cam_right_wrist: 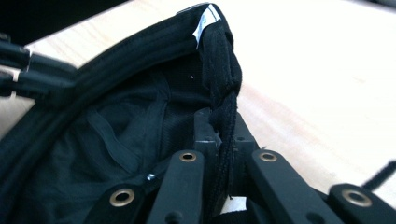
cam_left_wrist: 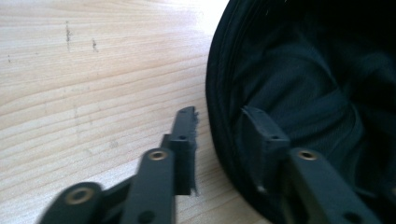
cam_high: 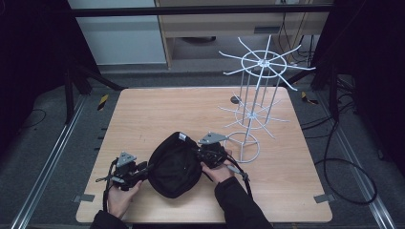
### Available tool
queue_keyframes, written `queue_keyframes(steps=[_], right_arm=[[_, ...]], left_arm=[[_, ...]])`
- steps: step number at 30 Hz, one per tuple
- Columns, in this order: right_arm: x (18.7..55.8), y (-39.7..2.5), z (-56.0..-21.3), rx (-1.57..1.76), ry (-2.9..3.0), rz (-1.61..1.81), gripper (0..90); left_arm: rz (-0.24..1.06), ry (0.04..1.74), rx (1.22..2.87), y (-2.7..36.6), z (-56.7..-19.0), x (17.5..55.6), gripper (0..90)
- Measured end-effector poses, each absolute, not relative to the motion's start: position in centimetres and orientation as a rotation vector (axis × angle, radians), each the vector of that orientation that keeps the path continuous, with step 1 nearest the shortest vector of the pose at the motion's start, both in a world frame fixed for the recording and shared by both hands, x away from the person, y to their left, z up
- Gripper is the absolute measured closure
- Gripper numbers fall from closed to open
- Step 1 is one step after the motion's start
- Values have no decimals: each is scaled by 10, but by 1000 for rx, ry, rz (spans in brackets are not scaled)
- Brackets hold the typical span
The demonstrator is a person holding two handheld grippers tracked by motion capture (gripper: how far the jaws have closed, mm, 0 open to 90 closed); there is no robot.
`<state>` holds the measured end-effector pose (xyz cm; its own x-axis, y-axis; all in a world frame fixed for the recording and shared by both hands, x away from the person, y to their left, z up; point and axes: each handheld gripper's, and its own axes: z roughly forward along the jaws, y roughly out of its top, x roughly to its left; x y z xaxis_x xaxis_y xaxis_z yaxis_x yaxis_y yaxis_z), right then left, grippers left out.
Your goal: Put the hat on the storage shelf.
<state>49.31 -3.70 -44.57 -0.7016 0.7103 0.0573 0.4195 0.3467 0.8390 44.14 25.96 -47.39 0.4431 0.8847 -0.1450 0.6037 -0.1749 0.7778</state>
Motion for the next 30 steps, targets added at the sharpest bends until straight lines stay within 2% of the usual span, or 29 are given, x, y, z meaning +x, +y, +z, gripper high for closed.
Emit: queue_keyframes(steps=[2,7,9,12,16,25,30], right_arm=[[492,-39,-439,993,2262,1295,867],[488,-41,-429,964,2202,1328,868],[486,-41,-427,936,2193,1348,869],[483,-39,-426,893,2188,1371,868],[481,-38,-421,845,2186,1400,868],[471,-36,-398,687,2165,1491,866],[463,-31,-397,588,2217,1492,865]], left_arm=[[424,1249,1888,259,-474,441,583],[374,1230,1922,253,-477,441,567],[353,1234,1938,251,-480,443,607],[351,1252,1946,248,-481,445,717],[380,1281,1892,248,-477,450,810],[533,1272,1782,239,-465,468,828],[543,1299,1753,237,-470,480,824]])
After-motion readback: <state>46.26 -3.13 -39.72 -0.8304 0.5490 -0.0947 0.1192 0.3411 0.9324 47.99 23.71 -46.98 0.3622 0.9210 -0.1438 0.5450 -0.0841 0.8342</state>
